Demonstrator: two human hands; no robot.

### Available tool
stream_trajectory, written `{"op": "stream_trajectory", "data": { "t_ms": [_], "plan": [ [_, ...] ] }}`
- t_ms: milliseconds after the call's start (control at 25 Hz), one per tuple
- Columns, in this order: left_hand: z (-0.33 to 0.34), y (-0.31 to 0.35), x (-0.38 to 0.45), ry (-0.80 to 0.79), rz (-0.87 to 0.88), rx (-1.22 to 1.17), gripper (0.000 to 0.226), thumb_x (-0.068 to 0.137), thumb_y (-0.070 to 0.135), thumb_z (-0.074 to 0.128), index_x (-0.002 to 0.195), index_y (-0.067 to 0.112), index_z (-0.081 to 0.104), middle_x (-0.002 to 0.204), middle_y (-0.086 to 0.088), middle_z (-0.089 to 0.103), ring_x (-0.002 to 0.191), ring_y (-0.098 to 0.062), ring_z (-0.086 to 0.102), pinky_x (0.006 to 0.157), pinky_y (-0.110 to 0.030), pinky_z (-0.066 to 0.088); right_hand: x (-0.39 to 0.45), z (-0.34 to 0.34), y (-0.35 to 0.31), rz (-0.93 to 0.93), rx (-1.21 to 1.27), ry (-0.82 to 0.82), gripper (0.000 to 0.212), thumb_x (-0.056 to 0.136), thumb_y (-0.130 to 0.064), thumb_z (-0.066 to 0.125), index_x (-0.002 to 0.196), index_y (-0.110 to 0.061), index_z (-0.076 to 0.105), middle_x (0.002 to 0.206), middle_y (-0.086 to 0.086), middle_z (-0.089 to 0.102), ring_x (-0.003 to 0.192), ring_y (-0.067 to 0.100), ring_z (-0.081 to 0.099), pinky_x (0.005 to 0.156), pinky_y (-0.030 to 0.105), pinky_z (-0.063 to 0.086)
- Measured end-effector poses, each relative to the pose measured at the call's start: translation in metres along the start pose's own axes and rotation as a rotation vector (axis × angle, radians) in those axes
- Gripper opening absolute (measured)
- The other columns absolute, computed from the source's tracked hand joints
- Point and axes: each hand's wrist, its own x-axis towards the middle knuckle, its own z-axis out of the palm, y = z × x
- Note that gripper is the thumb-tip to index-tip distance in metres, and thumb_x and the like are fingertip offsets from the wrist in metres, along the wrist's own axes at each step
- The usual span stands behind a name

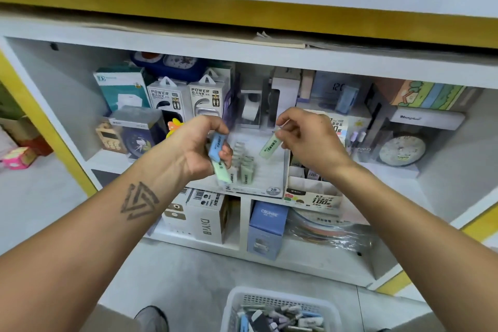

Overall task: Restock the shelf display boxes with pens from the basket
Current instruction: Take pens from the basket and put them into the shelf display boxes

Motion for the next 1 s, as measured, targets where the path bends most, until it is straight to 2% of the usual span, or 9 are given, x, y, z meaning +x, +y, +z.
{"op": "stream_trajectory", "data": {
  "t_ms": [80,200,320,440,640,720,840,920,1000],
  "plan": [
    [-0.006,0.003,-0.003,-0.006,0.033,-0.029,0.019,0.067,-0.005,0.044,0.073,0.012,0.039,0.076,-0.007,0.036,0.055,-0.015,0.034,0.051,-0.024,0.035,0.002,0.013,0.002,-0.089,-0.177,-0.026,0.009,0.097,-0.014,0.06,0.102,-0.021,0.056,0.082,0.002,0.065,0.077,0.023,0.065,0.071,0.043,0.058],
    [-0.013,0.005,-0.003,0.008,0.072,-0.004,0.025,0.071,-0.011,0.036,0.068,0.014,0.033,0.075,-0.007,0.034,0.058,-0.018,0.033,0.057,-0.027,0.036,0.005,0.03,0.004,-0.138,-0.219,-0.022,0.008,0.097,-0.011,0.058,0.101,-0.017,0.054,0.081,0.004,0.065,0.076,0.023,0.064,0.071,0.045,0.057],
    [-0.018,0.004,0.004,0.045,0.083,0.047,0.027,0.085,-0.017,0.03,0.077,0.008,0.04,0.083,-0.011,0.039,0.058,-0.019,0.039,0.048,-0.024,0.044,0.006,0.043,0.006,-0.105,-0.18,-0.072,0.01,0.096,-0.007,0.059,0.099,-0.016,0.056,0.083,0.004,0.067,0.077,0.016,0.067,0.072,0.042,0.059],
    [-0.023,0.003,0.008,0.069,0.071,0.033,0.025,0.089,-0.016,0.028,0.082,0.003,0.043,0.084,-0.014,0.044,0.059,-0.017,0.042,0.041,-0.019,0.044,0.005,0.052,0.006,-0.108,-0.176,-0.103,0.013,0.095,-0.002,0.059,0.096,-0.015,0.057,0.083,0.005,0.066,0.077,0.008,0.065,0.071,0.039,0.059],
    [-0.022,0.003,0.006,0.076,0.066,0.003,0.025,0.089,-0.014,0.029,0.082,0.003,0.045,0.082,-0.016,0.049,0.058,-0.015,0.042,0.04,-0.017,0.039,0.006,0.06,0.007,-0.137,-0.269,-0.188,0.007,0.093,-0.006,0.06,0.097,-0.011,0.064,0.087,0.009,0.069,0.082,0.027,0.065,0.076,0.042,0.055],
    [-0.022,0.003,0.004,0.072,0.073,-0.017,0.023,0.089,-0.014,0.029,0.087,0.001,0.047,0.087,-0.017,0.049,0.06,-0.014,0.042,0.04,-0.017,0.039,0.006,0.062,0.004,-0.129,-0.306,-0.234,0.019,0.094,-0.005,0.057,0.104,-0.011,0.072,0.098,0.012,0.073,0.094,0.03,0.067,0.084,0.041,0.054],
    [-0.018,0.004,0.002,0.046,0.092,-0.067,0.022,0.092,-0.013,0.031,0.101,-0.001,0.047,0.094,-0.019,0.05,0.06,-0.014,0.041,0.04,-0.016,0.039,0.006,0.061,-0.003,-0.105,-0.363,-0.241,0.029,0.098,-0.009,0.055,0.12,-0.016,0.072,0.117,0.005,0.073,0.107,0.024,0.066,0.095,0.036,0.051],
    [-0.013,0.005,0.001,0.042,0.137,-0.11,0.021,0.094,-0.012,0.034,0.105,-0.001,0.046,0.087,-0.018,0.052,0.059,-0.014,0.043,0.039,-0.016,0.038,0.007,0.058,-0.012,0.032,-0.074,-0.227,0.02,0.098,-0.017,0.06,0.111,-0.02,0.075,0.104,0.001,0.076,0.089,0.016,0.071,0.081,0.033,0.054],
    [-0.008,0.005,0.002,0.053,0.206,-0.153,0.021,0.093,-0.013,0.036,0.107,-0.001,0.046,0.081,-0.017,0.052,0.057,-0.015,0.044,0.04,-0.018,0.037,0.007,0.051,-0.027,0.289,0.523,-0.39,0.013,0.095,-0.025,0.067,0.1,-0.015,0.074,0.092,0.011,0.076,0.076,0.022,0.074,0.067,0.032,0.057]
  ]
}}
